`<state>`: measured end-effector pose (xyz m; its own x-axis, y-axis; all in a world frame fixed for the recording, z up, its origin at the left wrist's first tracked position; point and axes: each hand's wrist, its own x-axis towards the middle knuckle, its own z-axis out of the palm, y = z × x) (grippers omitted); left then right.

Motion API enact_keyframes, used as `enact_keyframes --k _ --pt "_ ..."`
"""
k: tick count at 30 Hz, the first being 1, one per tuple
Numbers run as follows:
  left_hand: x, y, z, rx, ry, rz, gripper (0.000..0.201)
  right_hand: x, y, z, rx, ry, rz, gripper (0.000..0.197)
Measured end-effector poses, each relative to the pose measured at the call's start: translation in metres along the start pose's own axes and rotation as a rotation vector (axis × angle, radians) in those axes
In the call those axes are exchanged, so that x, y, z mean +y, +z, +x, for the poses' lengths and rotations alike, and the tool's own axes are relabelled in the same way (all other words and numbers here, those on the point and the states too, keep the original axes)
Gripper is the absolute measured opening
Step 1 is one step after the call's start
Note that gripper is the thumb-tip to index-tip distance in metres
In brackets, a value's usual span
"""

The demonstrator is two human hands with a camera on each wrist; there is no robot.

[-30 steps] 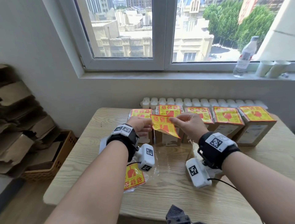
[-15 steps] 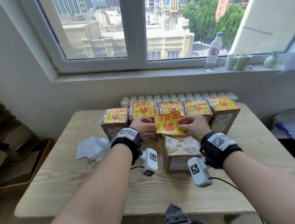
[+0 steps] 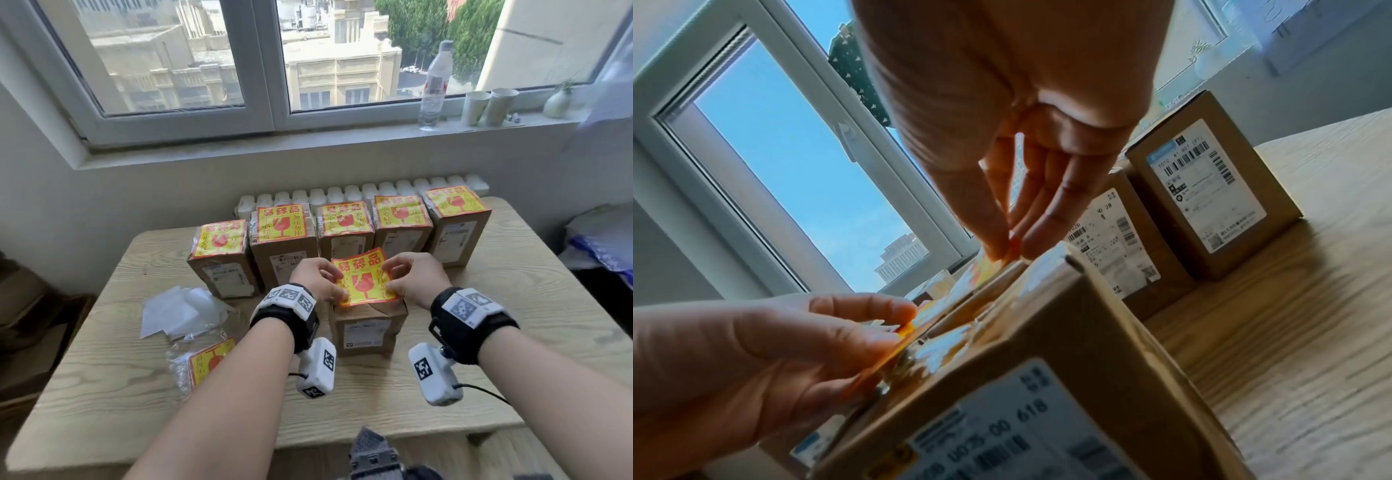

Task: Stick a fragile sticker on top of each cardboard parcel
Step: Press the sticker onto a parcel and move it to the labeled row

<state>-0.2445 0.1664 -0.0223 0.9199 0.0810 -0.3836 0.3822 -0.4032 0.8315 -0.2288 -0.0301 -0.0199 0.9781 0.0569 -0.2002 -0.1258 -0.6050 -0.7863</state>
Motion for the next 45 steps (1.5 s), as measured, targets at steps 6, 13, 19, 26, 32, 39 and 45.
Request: enact_keyframes --k 6,13,19,26,32,39,45 --pt "0.001 0.002 0.0 0.016 0.01 0.034 0.033 0.005 0.002 -0.001 -0.016 0.014 0.004 0.031" --pt "0.001 0.004 0.005 0.057 0.057 0.082 0.027 0.009 -0.004 0.002 0.038 0.011 0.061 0.024" --pt "-0.002 0.002 0.003 0.023 0.057 0.03 0.018 0.01 -0.002 0.001 0.025 -0.007 0.115 0.019" --pt "-0.009 0.003 -0.003 0.033 0.064 0.04 0.021 0.01 -0.001 -0.007 -0.04 -0.022 0.155 0.026" --pt "-0.012 0.007 -0.008 0.075 0.065 0.089 0.029 0.014 0.001 -0.014 -0.039 -0.047 0.097 0.03" --pt "-0.009 0.016 -0.012 0.126 0.064 0.163 0.036 0.02 0.005 -0.02 0.026 -0.047 0.014 0.028" --pt "-0.011 0.021 -0.013 0.161 0.063 0.198 0.04 0.021 0.008 -0.022 0.047 -0.065 -0.032 0.028"
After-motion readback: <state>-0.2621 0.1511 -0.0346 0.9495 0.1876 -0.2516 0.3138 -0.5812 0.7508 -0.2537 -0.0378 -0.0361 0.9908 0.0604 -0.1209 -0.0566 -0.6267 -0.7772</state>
